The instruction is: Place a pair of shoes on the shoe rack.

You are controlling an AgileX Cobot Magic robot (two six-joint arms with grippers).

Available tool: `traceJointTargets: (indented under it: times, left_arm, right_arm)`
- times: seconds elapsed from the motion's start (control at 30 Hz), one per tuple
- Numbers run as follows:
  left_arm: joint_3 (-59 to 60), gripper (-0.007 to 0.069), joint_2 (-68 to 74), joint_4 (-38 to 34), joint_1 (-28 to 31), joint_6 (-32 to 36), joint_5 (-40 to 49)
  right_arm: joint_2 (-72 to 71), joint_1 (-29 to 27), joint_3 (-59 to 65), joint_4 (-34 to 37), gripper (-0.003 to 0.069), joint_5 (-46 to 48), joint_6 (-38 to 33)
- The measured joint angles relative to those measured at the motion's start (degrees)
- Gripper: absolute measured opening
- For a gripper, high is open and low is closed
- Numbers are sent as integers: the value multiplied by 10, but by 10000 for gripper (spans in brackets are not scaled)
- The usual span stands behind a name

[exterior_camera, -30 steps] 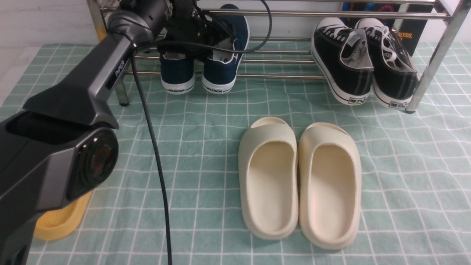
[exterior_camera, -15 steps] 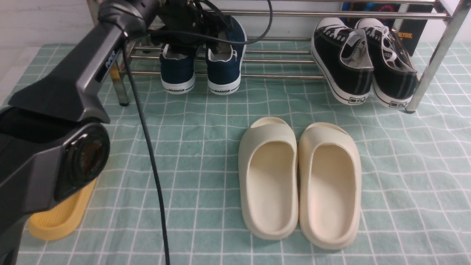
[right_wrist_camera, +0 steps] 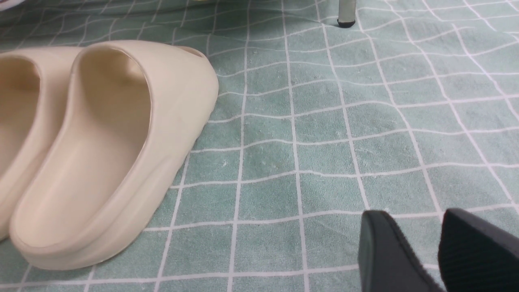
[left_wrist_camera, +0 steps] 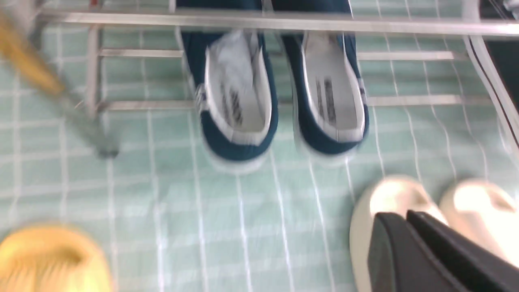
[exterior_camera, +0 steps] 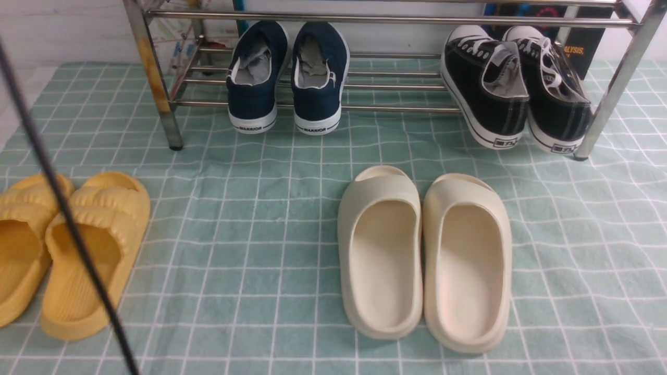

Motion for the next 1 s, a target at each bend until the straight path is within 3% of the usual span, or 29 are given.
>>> traceJointTargets:
  times: [0.2, 0.4, 0.67, 1.0]
  left_arm:
    - [204, -6, -165, 40, 0, -29, -40]
    - [514, -7, -396, 99, 0, -101, -204]
    - [833, -4, -644, 109, 0, -210, -429]
    - [1065, 2, -737, 103, 0, -219, -545]
  right_arm:
    - [0, 0, 0, 0, 239, 0, 0]
    - [0, 0, 0, 0, 239, 0, 0]
    - [0, 0, 0, 0, 239, 0, 0]
    - [0, 0, 0, 0, 239, 0, 0]
